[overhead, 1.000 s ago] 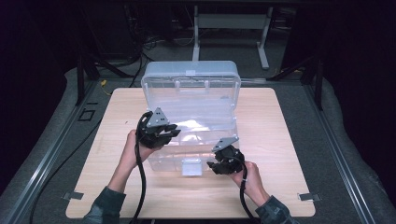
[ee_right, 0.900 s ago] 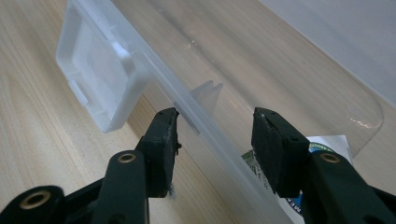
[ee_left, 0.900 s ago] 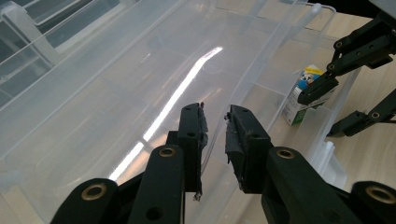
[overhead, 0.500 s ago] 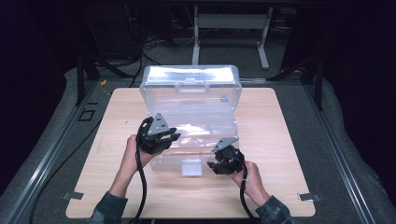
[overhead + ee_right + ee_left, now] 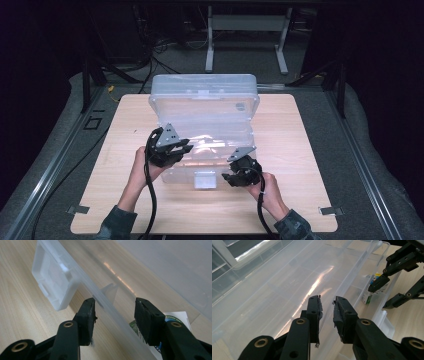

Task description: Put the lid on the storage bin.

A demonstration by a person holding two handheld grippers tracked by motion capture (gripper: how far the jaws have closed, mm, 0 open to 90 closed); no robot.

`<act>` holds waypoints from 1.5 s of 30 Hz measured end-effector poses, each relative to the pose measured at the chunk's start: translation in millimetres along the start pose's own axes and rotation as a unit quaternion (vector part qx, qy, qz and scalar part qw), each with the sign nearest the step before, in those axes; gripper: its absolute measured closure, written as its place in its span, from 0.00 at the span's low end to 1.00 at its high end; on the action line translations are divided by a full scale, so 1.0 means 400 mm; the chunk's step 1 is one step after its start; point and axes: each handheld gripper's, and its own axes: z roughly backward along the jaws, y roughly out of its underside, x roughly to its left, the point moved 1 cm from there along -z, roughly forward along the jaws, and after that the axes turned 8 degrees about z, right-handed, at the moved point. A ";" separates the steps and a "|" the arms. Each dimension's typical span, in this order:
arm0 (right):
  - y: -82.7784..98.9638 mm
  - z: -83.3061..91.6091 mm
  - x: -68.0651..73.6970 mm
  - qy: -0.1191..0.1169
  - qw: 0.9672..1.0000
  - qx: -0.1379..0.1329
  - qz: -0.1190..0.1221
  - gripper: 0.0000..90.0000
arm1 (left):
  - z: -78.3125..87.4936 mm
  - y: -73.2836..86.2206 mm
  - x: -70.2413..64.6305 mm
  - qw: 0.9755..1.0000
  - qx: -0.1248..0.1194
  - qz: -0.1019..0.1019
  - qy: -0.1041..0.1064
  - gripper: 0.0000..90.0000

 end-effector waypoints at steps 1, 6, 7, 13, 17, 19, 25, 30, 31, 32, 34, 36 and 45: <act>0.000 0.001 -0.001 -0.002 1.000 -0.002 -0.001 0.58 | 0.000 0.000 0.001 1.000 -0.001 0.000 0.000 0.82; -0.002 0.018 0.000 0.004 1.000 0.001 -0.005 0.61 | 0.001 0.002 0.001 1.000 -0.004 0.000 0.001 0.82; -0.003 0.023 0.002 0.005 1.000 0.001 -0.006 0.61 | 0.001 0.002 0.001 1.000 -0.004 0.000 0.002 0.82; -0.011 0.061 0.010 0.019 1.000 -0.007 0.002 0.59 | 0.001 0.003 0.000 1.000 -0.005 0.001 0.001 0.82; -0.017 0.097 0.021 0.022 1.000 -0.017 0.009 0.58 | 0.002 0.003 0.000 1.000 -0.005 0.002 0.001 0.82; -0.021 0.118 0.024 0.019 1.000 -0.022 0.012 0.58 | 0.002 0.004 -0.001 1.000 -0.005 0.001 0.000 0.82; -0.049 0.190 0.027 0.021 0.998 -0.055 0.021 0.58 | 0.004 0.002 -0.005 1.000 -0.002 -0.003 -0.004 0.82; -0.089 0.245 0.008 0.011 0.995 -0.093 0.024 0.62 | 0.003 0.005 -0.006 1.000 -0.003 -0.001 -0.003 0.82; -0.100 0.254 -0.001 0.015 0.995 -0.097 0.027 0.62 | 0.003 0.005 -0.006 1.000 -0.003 -0.001 -0.002 0.82; -0.108 0.260 -0.007 0.017 0.994 -0.101 0.025 0.62 | 0.003 0.006 -0.006 1.000 -0.003 -0.001 -0.002 0.82; -0.134 0.273 -0.034 0.028 0.994 -0.106 0.024 0.62 | 0.004 0.007 -0.006 1.000 -0.001 -0.001 0.000 0.82; -0.155 0.281 -0.059 0.037 0.993 -0.111 0.020 0.63 | 0.004 0.009 -0.006 1.000 0.000 0.000 0.001 0.82; -0.224 0.247 -0.168 0.064 0.992 -0.106 -0.019 0.73 | 0.003 0.013 -0.007 1.000 0.003 0.000 0.007 0.82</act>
